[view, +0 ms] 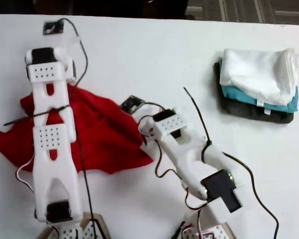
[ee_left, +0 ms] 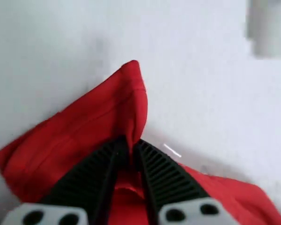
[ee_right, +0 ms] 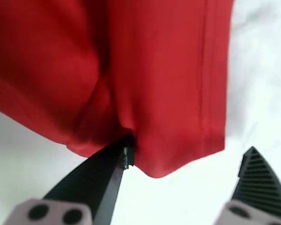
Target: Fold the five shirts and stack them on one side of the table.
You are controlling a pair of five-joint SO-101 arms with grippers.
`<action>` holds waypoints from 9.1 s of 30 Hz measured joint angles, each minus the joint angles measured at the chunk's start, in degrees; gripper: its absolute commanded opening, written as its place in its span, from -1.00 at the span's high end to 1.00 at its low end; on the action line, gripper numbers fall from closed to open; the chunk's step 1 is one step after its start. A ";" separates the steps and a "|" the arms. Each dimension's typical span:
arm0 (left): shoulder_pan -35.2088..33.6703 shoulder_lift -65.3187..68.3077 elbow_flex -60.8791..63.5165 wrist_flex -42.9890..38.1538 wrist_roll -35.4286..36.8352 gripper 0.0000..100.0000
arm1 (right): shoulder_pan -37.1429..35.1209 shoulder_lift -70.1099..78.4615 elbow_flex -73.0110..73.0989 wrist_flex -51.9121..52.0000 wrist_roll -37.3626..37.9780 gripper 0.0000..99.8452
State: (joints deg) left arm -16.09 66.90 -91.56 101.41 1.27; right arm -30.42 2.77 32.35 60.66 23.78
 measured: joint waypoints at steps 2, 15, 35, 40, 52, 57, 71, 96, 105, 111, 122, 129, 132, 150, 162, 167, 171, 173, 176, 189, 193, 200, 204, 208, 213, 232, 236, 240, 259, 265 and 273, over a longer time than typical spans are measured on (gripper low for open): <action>0.00 -4.84 1.49 0.00 0.00 0.95 | 0.00 0.00 -1.32 0.97 0.00 0.29; -1.41 -51.34 41.93 0.00 -0.44 0.95 | -1.49 -13.63 -5.54 9.41 0.00 0.29; -12.75 -89.49 83.96 -3.25 -4.66 0.95 | -11.78 6.59 -13.71 -1.76 -0.18 0.10; -14.51 -90.20 88.62 -5.27 -7.21 0.95 | -11.69 18.81 -23.65 -0.97 -0.18 1.00; -14.77 -90.20 96.26 -12.48 -7.74 0.95 | -3.78 17.23 -33.23 11.87 -0.18 0.96; -14.77 -90.20 94.86 -12.66 -7.74 0.95 | 1.32 5.80 -33.23 13.01 2.02 0.96; -4.75 -90.37 67.69 -6.51 -7.74 0.95 | 11.43 -26.11 -39.12 14.59 9.58 0.96; -3.08 -91.25 76.66 -0.09 -5.80 0.95 | 6.95 -29.27 -44.66 31.74 9.58 0.96; -13.45 -91.25 105.85 -8.79 -16.09 0.95 | 1.32 -35.52 -19.25 25.32 9.58 0.96; -17.14 -91.25 119.74 -13.89 -21.98 0.95 | -1.14 -44.48 3.69 16.88 9.58 0.96; -17.23 -91.25 135.47 -22.59 -23.30 0.95 | -1.14 -50.29 30.95 3.08 9.58 0.96; -17.23 -91.25 137.58 -23.12 -24.35 0.91 | -1.14 -50.46 32.35 2.02 9.58 0.84; -17.23 -91.25 137.32 -21.89 -25.23 0.76 | -1.23 -50.46 32.35 2.29 9.58 0.59; -15.91 -88.70 107.08 -16.97 -24.44 0.60 | 1.32 -45.80 3.16 10.29 4.75 0.35; -14.07 -63.91 107.78 -27.43 -24.18 0.60 | 1.76 -15.38 -4.66 4.66 -2.20 0.19; -13.80 -59.78 107.78 -27.69 -24.26 0.61 | 1.85 -4.84 -5.71 2.02 -2.20 0.19; -13.36 -58.29 107.78 -27.87 -24.26 0.69 | 1.76 0.97 -5.71 1.58 -1.58 0.30; -13.54 -57.41 107.78 -28.22 -24.26 0.92 | 1.76 3.25 -5.80 1.41 -0.97 0.49; -13.36 -55.38 107.78 -30.33 -24.26 0.93 | 1.85 5.71 -6.15 1.14 -0.26 0.79; -10.64 -50.11 96.18 -29.36 -22.51 0.95 | 7.56 7.74 -11.96 -4.92 -0.09 0.96; -8.35 -50.11 88.00 -25.49 -21.01 0.95 | 11.60 7.74 -20.48 -5.01 -0.09 0.96; -5.98 -50.11 77.45 -20.13 -20.48 0.95 | 14.24 8.26 -37.98 0.53 -0.09 0.96; -5.71 -50.11 76.13 -16.44 -20.40 0.94 | 14.24 8.26 -41.41 1.14 -0.09 0.91; -4.22 -50.11 76.48 -10.20 -20.40 0.87 | 14.24 8.26 -41.67 3.60 -0.09 0.50; -3.96 -50.11 80.26 -7.56 -21.89 0.59 | 14.33 8.26 -41.76 6.86 -0.09 0.33; -4.40 -76.22 122.37 -23.47 -25.67 0.60 | 15.03 -1.93 -42.02 16.09 -0.09 0.36; -8.44 -81.05 130.20 -29.01 -24.70 0.50 | 14.95 -5.80 -42.02 19.34 -0.09 0.36; -9.76 -81.58 135.03 -30.07 -24.62 0.50 | 14.95 -8.62 -42.02 22.42 2.55 0.36; -10.37 -82.11 145.67 -37.98 -26.29 0.91 | 15.03 -10.29 -42.02 29.01 3.78 0.36; -10.02 -82.20 145.14 -37.89 -26.29 0.95 | 15.03 -12.75 -42.02 33.41 3.78 0.36; -10.11 -82.20 135.91 -37.89 -26.29 0.95 | 14.95 -23.74 -40.09 36.40 3.78 0.36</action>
State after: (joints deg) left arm -26.20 -15.30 44.35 63.52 -25.01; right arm -15.47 -20.97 -7.74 97.05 27.56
